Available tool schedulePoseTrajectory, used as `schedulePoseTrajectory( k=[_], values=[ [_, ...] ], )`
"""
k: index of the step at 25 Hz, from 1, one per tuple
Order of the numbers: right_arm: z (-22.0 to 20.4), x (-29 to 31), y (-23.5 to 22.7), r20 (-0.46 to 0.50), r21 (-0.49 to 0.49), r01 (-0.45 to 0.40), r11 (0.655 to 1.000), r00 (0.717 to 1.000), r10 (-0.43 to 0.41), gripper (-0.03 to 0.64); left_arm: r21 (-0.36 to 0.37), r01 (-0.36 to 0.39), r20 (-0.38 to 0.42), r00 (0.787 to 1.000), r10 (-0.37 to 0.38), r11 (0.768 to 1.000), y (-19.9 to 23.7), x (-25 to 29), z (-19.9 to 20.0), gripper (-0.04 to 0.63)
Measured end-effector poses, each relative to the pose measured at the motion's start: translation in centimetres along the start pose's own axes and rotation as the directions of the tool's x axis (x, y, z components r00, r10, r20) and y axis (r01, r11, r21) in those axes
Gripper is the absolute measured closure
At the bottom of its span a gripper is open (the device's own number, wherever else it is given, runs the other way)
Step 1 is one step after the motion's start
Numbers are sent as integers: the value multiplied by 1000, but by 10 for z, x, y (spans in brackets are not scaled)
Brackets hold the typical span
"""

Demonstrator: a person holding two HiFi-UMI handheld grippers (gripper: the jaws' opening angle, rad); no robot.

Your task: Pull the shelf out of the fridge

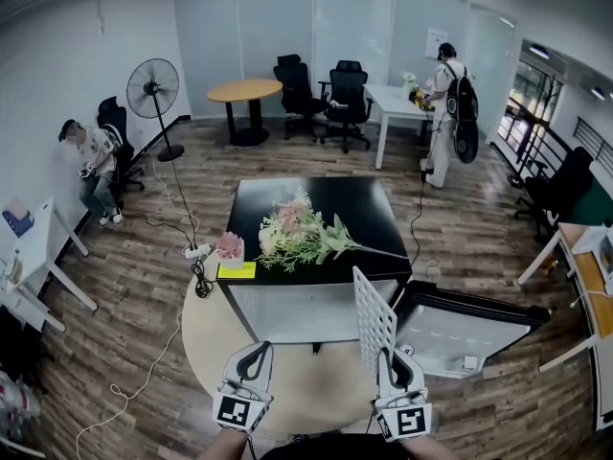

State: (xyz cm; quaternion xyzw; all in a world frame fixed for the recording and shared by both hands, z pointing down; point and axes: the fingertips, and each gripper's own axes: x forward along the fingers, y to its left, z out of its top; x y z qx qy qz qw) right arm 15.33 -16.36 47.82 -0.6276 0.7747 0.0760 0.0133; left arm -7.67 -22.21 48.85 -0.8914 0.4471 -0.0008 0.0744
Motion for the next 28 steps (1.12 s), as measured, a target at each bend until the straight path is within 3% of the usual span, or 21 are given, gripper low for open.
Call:
schedulePoseTrajectory(
  k=[28],
  values=[
    [1, -11, -3, -1, -40, 22, 999, 1000, -22, 580, -25, 26, 0, 1000, -27, 999, -16, -6, -11, 597]
  ],
)
